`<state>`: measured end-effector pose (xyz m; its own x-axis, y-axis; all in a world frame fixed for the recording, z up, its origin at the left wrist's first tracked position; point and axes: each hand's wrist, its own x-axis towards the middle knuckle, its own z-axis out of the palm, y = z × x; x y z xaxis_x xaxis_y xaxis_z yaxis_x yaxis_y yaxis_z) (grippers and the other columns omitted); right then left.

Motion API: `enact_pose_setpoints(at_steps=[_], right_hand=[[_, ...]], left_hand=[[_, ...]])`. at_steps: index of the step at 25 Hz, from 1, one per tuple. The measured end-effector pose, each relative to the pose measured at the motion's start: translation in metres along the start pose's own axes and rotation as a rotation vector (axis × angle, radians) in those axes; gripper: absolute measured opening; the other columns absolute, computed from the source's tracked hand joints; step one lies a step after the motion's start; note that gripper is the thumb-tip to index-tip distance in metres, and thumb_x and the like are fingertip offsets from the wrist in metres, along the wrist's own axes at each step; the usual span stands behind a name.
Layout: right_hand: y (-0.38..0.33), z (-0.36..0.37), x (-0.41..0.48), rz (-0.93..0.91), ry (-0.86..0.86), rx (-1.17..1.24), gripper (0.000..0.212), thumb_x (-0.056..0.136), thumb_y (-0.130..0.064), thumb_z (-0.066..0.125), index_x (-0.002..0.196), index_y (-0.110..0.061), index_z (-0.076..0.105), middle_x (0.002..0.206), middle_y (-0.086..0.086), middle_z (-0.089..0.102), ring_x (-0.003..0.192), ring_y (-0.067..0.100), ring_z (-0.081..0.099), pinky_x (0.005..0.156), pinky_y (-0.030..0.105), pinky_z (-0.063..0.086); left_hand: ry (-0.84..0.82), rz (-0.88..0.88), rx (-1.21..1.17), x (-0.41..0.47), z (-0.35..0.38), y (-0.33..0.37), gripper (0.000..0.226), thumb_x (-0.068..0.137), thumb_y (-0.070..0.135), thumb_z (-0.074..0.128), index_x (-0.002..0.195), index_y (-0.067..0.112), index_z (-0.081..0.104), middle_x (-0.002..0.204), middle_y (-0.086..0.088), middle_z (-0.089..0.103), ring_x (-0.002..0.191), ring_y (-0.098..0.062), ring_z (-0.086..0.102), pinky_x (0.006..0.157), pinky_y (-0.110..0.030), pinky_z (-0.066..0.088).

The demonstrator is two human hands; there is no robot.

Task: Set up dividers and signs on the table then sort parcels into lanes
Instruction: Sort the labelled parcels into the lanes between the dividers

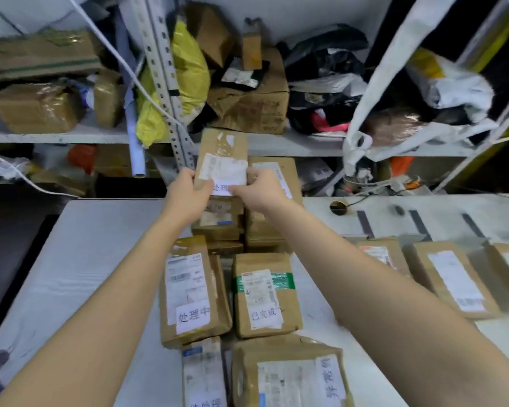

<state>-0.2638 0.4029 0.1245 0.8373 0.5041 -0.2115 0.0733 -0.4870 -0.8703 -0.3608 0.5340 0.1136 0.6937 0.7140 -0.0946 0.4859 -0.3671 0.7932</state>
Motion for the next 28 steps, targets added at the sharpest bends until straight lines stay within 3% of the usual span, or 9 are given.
enact_pose_setpoints(at_steps=[6,8,10,12,14,17,20,24,28], right_hand=[[0.032,-0.122,-0.045,-0.045,0.048,0.057,0.031,0.08,-0.02,0.075,0.111,-0.025,0.075,0.095,-0.008,0.079,0.091,0.018,0.075,0.081,0.045,0.064],[0.062,-0.182,-0.067,-0.053,0.075,0.083,0.031,0.082,-0.017,0.075,0.113,-0.023,0.075,0.097,-0.007,0.079,0.09,0.017,0.074,0.069,0.035,0.063],[0.096,-0.243,-0.085,-0.052,0.094,0.072,0.028,0.086,-0.013,0.075,0.113,-0.02,0.075,0.097,-0.005,0.078,0.087,0.019,0.074,0.061,0.03,0.059],[0.139,-0.305,-0.1,-0.044,0.09,0.044,0.028,0.086,-0.012,0.076,0.113,-0.021,0.075,0.097,-0.006,0.078,0.09,0.017,0.075,0.075,0.034,0.063],[0.184,-0.357,-0.11,-0.015,0.081,0.029,0.033,0.085,-0.01,0.078,0.118,-0.018,0.074,0.103,-0.004,0.078,0.093,0.014,0.074,0.085,0.037,0.062],[0.251,-0.416,-0.125,0.071,0.052,0.02,0.037,0.087,-0.007,0.077,0.122,-0.017,0.071,0.111,0.0,0.076,0.094,0.014,0.074,0.082,0.032,0.063],[0.304,-0.448,-0.139,0.13,0.045,-0.014,0.039,0.085,-0.008,0.077,0.123,-0.016,0.071,0.108,-0.002,0.076,0.091,0.011,0.073,0.069,0.02,0.06],[0.356,-0.458,-0.155,0.18,0.032,-0.058,0.059,0.079,-0.02,0.085,0.134,-0.015,0.065,0.119,-0.002,0.074,0.105,0.014,0.071,0.094,0.038,0.06],[0.372,-0.454,-0.168,0.215,0.065,-0.067,0.07,0.078,-0.018,0.088,0.14,-0.011,0.057,0.128,0.001,0.069,0.108,0.013,0.065,0.093,0.026,0.052]], left_hand=[[-0.031,0.118,-0.047,-0.06,0.065,0.087,0.033,0.099,0.039,0.058,0.123,0.016,0.053,0.111,0.004,0.061,0.083,-0.007,0.056,0.061,-0.026,0.041],[-0.073,0.152,-0.054,-0.09,0.111,0.121,0.034,0.099,0.038,0.058,0.126,0.017,0.052,0.114,0.005,0.06,0.086,-0.007,0.057,0.063,-0.026,0.046],[-0.098,0.186,-0.046,-0.119,0.16,0.155,0.03,0.098,0.039,0.059,0.119,0.019,0.052,0.113,0.003,0.063,0.095,-0.015,0.061,0.076,-0.036,0.054],[-0.126,0.19,-0.044,-0.148,0.218,0.183,0.028,0.093,0.041,0.063,0.11,0.02,0.053,0.107,0.003,0.065,0.098,-0.02,0.063,0.085,-0.042,0.055],[-0.206,0.167,-0.084,-0.178,0.277,0.203,0.031,0.088,0.041,0.068,0.105,0.02,0.055,0.102,0.004,0.067,0.096,-0.019,0.066,0.085,-0.043,0.056],[-0.288,0.088,-0.138,-0.215,0.358,0.22,0.029,0.085,0.041,0.073,0.102,0.026,0.057,0.103,0.002,0.071,0.09,-0.015,0.069,0.076,-0.038,0.059],[-0.365,0.029,-0.124,-0.247,0.41,0.221,0.031,0.089,0.035,0.075,0.111,0.025,0.058,0.105,0.008,0.068,0.092,-0.009,0.068,0.069,-0.028,0.058],[-0.416,-0.025,-0.088,-0.272,0.447,0.213,0.033,0.088,0.03,0.079,0.115,0.021,0.063,0.106,0.009,0.069,0.096,-0.011,0.068,0.084,-0.036,0.061],[-0.441,-0.021,-0.006,-0.282,0.461,0.2,0.044,0.083,0.033,0.082,0.123,0.022,0.068,0.116,0.004,0.075,0.095,-0.009,0.071,0.084,-0.039,0.063]])
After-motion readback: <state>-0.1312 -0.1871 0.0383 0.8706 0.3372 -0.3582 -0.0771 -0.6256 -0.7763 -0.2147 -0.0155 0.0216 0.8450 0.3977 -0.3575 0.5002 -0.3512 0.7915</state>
